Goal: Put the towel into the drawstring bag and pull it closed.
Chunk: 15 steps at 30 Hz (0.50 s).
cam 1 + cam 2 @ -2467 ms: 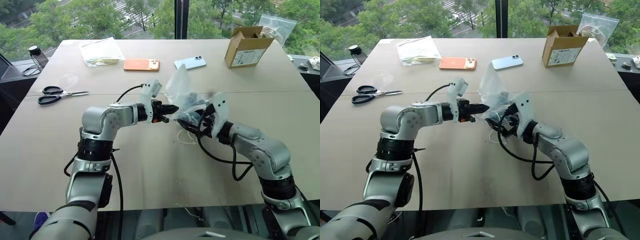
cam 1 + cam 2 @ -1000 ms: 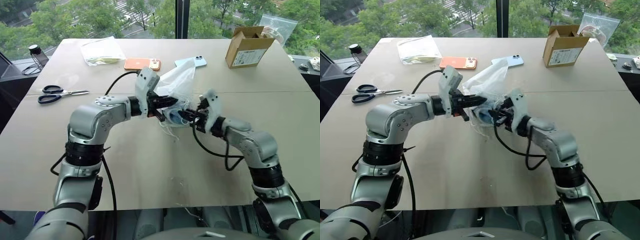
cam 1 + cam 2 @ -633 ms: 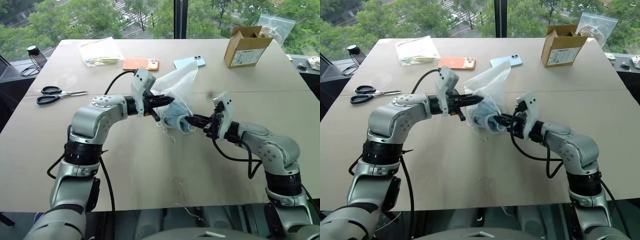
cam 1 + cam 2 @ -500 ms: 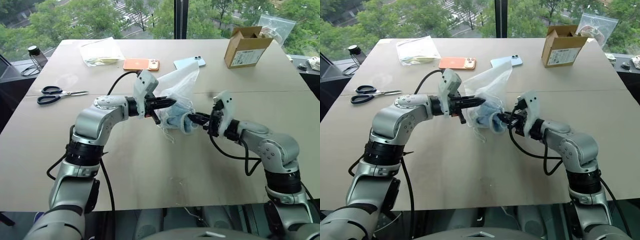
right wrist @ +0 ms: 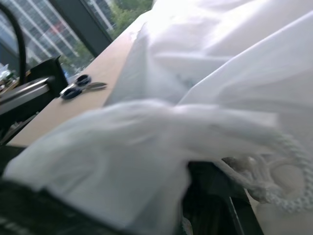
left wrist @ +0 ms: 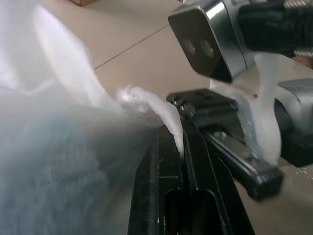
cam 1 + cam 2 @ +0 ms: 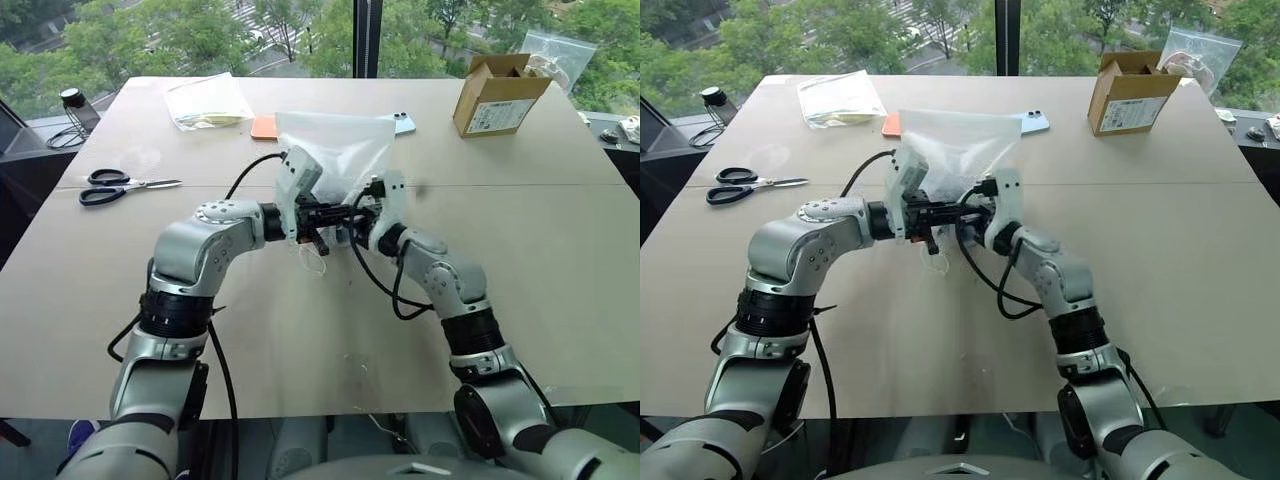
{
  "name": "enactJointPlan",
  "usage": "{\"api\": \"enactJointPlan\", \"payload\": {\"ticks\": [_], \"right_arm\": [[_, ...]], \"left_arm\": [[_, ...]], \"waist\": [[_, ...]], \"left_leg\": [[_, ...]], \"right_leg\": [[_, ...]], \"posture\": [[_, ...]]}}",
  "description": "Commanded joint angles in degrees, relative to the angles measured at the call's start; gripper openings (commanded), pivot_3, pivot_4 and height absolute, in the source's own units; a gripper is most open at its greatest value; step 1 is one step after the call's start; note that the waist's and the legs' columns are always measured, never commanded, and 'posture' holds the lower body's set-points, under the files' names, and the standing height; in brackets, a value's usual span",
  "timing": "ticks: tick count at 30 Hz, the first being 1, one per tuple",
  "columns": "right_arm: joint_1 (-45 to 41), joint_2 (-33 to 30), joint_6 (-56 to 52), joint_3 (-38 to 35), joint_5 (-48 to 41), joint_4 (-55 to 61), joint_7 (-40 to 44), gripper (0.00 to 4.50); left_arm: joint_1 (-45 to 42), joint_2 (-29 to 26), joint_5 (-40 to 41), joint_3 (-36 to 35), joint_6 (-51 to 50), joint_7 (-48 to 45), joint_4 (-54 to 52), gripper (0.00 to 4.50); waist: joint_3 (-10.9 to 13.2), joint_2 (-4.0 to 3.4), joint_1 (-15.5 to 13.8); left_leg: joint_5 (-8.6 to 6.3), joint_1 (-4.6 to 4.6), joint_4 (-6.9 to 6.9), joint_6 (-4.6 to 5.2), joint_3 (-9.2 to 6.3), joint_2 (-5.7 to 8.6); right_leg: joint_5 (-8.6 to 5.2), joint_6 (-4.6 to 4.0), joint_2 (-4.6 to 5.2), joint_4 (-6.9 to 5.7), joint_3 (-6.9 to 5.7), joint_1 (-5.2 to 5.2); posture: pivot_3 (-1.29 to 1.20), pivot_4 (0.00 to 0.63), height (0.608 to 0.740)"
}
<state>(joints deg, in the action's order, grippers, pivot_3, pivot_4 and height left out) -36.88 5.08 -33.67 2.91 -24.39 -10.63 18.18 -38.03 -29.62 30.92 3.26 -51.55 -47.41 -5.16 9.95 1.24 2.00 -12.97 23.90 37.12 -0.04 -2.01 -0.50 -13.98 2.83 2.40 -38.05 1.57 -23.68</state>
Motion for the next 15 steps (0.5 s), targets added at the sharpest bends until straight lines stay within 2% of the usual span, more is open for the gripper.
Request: {"api": "enactJointPlan", "payload": {"ticks": [1,4,8,13,15], "right_arm": [[-3.2,2.9,6.1,-2.1,-0.1,-5.6,0.9,0.06],[-2.2,4.6,4.9,-5.7,-5.5,-5.6,4.2,0.06],[3.9,0.3,-0.4,-2.5,-6.4,3.3,7.4,0.06],[9.6,-4.4,-8.1,-0.9,-7.8,13.0,6.7,0.06],[10.9,-6.2,-9.4,-0.2,-7.9,15.7,7.4,0.69]], "left_arm": [[-0.6,0.9,1.4,-1.1,-0.8,1.1,-2.2,0.00],[-1.5,1.9,2.2,-3.3,-2.0,3.1,-1.1,0.00],[-2.0,1.7,1.5,-5.6,-1.9,5.0,2.4,0.00],[-2.4,0.7,0.7,-6.1,-0.7,4.7,4.9,0.00],[-2.5,0.6,0.7,-5.9,-0.5,4.5,5.3,0.00]], "waist": [[0.0,0.00,0.2],[0.0,-0.01,0.3],[0.0,0.00,0.3],[0.0,0.00,0.2],[0.0,0.00,0.2]], "left_leg": [[0.00,-0.01,0.00,0.00,0.01,-0.01],[0.00,-0.06,-0.04,-0.01,-0.02,-0.11],[0.00,-0.05,-0.03,0.00,-0.02,-0.11],[0.00,-0.05,-0.02,0.00,-0.03,-0.09],[0.00,-0.05,0.00,0.00,-0.01,-0.09]], "right_leg": [[0.00,0.00,-0.03,-0.03,-0.04,0.00],[0.00,-0.04,-0.16,-0.09,-0.07,0.00],[0.00,-0.03,-0.13,-0.07,0.00,0.00],[0.00,-0.03,-0.11,-0.06,0.01,0.00],[0.00,-0.03,-0.12,-0.08,-0.01,0.00]], "posture": [[0.00,0.150,0.740],[0.00,0.150,0.740],[0.00,0.150,0.740],[0.00,0.150,0.740],[0.00,0.150,0.740]]}}
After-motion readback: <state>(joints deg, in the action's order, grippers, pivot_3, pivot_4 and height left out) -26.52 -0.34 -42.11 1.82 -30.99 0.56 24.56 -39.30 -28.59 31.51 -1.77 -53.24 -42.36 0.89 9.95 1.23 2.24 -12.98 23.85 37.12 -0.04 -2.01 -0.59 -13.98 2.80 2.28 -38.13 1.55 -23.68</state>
